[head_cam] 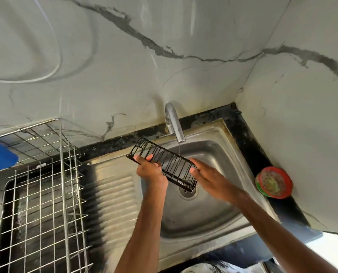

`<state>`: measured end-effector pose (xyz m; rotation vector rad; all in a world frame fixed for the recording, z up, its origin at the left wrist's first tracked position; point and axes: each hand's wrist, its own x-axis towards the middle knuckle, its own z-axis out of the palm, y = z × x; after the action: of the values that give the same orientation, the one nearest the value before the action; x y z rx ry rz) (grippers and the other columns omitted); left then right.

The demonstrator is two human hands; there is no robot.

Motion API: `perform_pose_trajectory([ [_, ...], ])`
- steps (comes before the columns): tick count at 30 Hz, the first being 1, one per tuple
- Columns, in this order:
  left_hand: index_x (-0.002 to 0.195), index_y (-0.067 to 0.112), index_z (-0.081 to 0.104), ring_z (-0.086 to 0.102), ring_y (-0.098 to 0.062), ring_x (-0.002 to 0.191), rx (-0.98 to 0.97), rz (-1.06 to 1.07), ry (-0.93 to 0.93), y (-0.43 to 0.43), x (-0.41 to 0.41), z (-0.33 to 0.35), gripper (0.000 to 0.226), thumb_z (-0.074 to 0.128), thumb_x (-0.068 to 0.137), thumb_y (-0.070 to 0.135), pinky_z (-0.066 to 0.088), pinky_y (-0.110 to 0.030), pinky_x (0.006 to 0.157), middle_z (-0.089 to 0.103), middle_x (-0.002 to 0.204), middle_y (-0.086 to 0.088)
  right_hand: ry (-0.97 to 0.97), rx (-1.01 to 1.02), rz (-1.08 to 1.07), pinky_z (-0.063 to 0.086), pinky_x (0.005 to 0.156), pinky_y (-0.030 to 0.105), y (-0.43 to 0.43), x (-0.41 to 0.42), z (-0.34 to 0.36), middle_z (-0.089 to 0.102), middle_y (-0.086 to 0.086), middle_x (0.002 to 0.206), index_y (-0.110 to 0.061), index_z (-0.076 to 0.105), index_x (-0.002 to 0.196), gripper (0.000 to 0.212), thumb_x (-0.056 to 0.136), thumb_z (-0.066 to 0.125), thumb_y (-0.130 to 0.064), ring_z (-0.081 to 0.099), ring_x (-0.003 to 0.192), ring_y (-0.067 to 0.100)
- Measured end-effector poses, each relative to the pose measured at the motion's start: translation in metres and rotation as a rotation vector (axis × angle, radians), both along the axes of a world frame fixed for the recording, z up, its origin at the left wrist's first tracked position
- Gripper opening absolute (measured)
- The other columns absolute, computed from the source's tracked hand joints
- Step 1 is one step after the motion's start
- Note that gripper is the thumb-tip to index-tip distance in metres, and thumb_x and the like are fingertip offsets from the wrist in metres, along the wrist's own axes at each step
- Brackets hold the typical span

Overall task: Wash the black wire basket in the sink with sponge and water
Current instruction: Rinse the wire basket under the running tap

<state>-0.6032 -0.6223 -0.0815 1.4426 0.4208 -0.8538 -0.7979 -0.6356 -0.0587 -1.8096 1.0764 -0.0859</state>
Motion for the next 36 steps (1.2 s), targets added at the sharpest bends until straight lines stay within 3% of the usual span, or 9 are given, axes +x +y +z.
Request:
perform_pose_trajectory([
  [5, 0.082, 0.012, 0.062, 0.036, -0.014, 0.045, 0.01, 0.054, -0.011, -0.012, 0.005, 0.007, 0.056, 0.038, 0.107, 0.056, 0.03, -0.026, 0.043, 0.04, 0.054, 0.001, -0.039, 0.458, -0.223, 0.022, 0.122, 0.04, -0.046, 0.016, -0.007, 0.037, -0.002, 0.157, -0.027, 0.042, 0.151, 0.084, 0.089, 0.026, -0.082, 0.03, 0.148, 0.021],
  [8, 0.082, 0.011, 0.06, 0.037, -0.016, 0.046, 0.002, 0.097, -0.016, -0.016, 0.016, 0.005, 0.056, 0.038, 0.108, 0.054, 0.028, -0.026, 0.044, 0.04, 0.056, -0.001, -0.019, 0.565, -0.32, 0.042, 0.103, 0.032, -0.072, 0.03, -0.011, 0.059, -0.001, 0.125, -0.022, 0.053, 0.133, 0.074, 0.083, 0.054, -0.076, 0.054, 0.115, 0.017],
  [11, 0.08, 0.01, 0.06, 0.037, -0.016, 0.044, 0.004, 0.113, -0.023, -0.016, 0.022, 0.002, 0.056, 0.039, 0.108, 0.054, 0.027, -0.026, 0.044, 0.039, 0.052, 0.0, 0.037, 0.616, -0.105, 0.025, 0.119, 0.038, -0.089, 0.055, -0.011, 0.037, 0.004, 0.159, -0.021, 0.041, 0.15, 0.067, 0.097, 0.05, -0.061, 0.037, 0.144, 0.022],
  [15, 0.078, 0.011, 0.059, 0.036, -0.015, 0.043, -0.001, 0.107, -0.024, -0.016, 0.025, 0.004, 0.056, 0.038, 0.108, 0.053, 0.026, -0.025, 0.043, 0.038, 0.048, 0.002, 0.163, 0.507, 0.099, 0.015, 0.121, 0.037, -0.09, 0.094, 0.007, 0.019, 0.003, 0.166, -0.024, 0.025, 0.158, 0.065, 0.104, 0.031, -0.059, 0.016, 0.153, 0.023],
  [21, 0.078, 0.011, 0.057, 0.032, -0.011, 0.034, -0.01, 0.113, 0.015, -0.017, 0.037, 0.009, 0.052, 0.04, 0.108, 0.05, 0.023, -0.025, 0.042, 0.036, 0.039, 0.006, 0.043, 0.193, 0.234, 0.032, 0.119, 0.046, -0.072, 0.085, -0.001, 0.022, 0.005, 0.166, -0.034, 0.02, 0.159, 0.059, 0.106, 0.033, -0.054, 0.033, 0.147, 0.027],
  [27, 0.076, 0.012, 0.06, 0.032, -0.011, 0.033, -0.032, 0.102, 0.032, -0.012, 0.033, 0.007, 0.053, 0.041, 0.108, 0.05, 0.027, -0.027, 0.044, 0.037, 0.04, 0.006, -0.06, -0.269, 0.047, 0.033, 0.12, 0.041, -0.009, 0.027, -0.014, 0.037, 0.005, 0.16, -0.022, 0.021, 0.16, 0.055, 0.109, 0.031, -0.042, 0.035, 0.147, 0.016],
  [30, 0.081, 0.013, 0.063, 0.034, -0.01, 0.037, 0.002, 0.083, 0.003, -0.009, 0.031, 0.006, 0.053, 0.04, 0.108, 0.052, 0.029, -0.027, 0.044, 0.037, 0.043, 0.007, -0.142, -0.07, -0.091, 0.032, 0.12, 0.041, 0.002, 0.012, -0.03, 0.046, 0.006, 0.153, -0.028, 0.02, 0.16, 0.069, 0.102, 0.027, -0.065, 0.04, 0.144, 0.017],
  [33, 0.079, 0.013, 0.063, 0.033, -0.013, 0.043, 0.017, 0.068, -0.002, -0.009, 0.031, 0.006, 0.054, 0.04, 0.108, 0.052, 0.027, -0.028, 0.046, 0.037, 0.046, 0.006, -0.182, 0.236, -0.245, 0.022, 0.123, 0.039, -0.019, 0.023, -0.039, 0.031, -0.001, 0.163, -0.035, 0.033, 0.155, 0.094, 0.082, 0.021, -0.092, 0.026, 0.152, 0.016],
  [36, 0.077, 0.013, 0.062, 0.032, -0.014, 0.044, 0.015, 0.046, 0.01, -0.008, 0.035, 0.006, 0.054, 0.041, 0.108, 0.052, 0.026, -0.028, 0.048, 0.037, 0.05, 0.004, -0.065, 0.488, -0.253, 0.018, 0.122, 0.045, -0.054, 0.037, -0.041, 0.025, 0.002, 0.165, -0.033, 0.044, 0.151, 0.083, 0.089, 0.021, -0.085, 0.021, 0.153, 0.026],
])
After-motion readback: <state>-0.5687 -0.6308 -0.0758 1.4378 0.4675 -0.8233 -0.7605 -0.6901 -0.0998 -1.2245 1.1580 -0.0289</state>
